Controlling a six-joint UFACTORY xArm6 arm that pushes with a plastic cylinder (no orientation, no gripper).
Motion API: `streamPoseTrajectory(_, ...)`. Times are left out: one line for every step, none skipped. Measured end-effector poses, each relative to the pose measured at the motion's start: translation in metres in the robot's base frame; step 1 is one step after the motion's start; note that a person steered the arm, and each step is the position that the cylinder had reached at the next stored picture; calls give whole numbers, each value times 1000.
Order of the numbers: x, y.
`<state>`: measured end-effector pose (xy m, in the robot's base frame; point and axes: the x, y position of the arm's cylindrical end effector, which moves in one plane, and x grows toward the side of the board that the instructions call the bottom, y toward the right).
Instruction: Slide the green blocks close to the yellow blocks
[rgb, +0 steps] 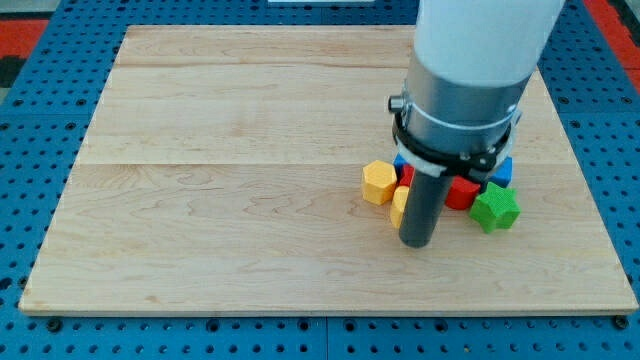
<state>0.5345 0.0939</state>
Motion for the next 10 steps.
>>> streamPoseTrajectory(-26, -3)
streamPoseTrajectory(-21, 0)
streamPoseTrajectory(51, 16)
streamPoseTrajectory(50, 88)
streamPoseTrajectory(21, 173)
streamPoseTrajectory(-29, 177)
streamPoseTrajectory(-11, 136)
streamPoseTrajectory(-3, 84)
streamPoseTrajectory(-35, 27)
streamPoseTrajectory(-13, 35)
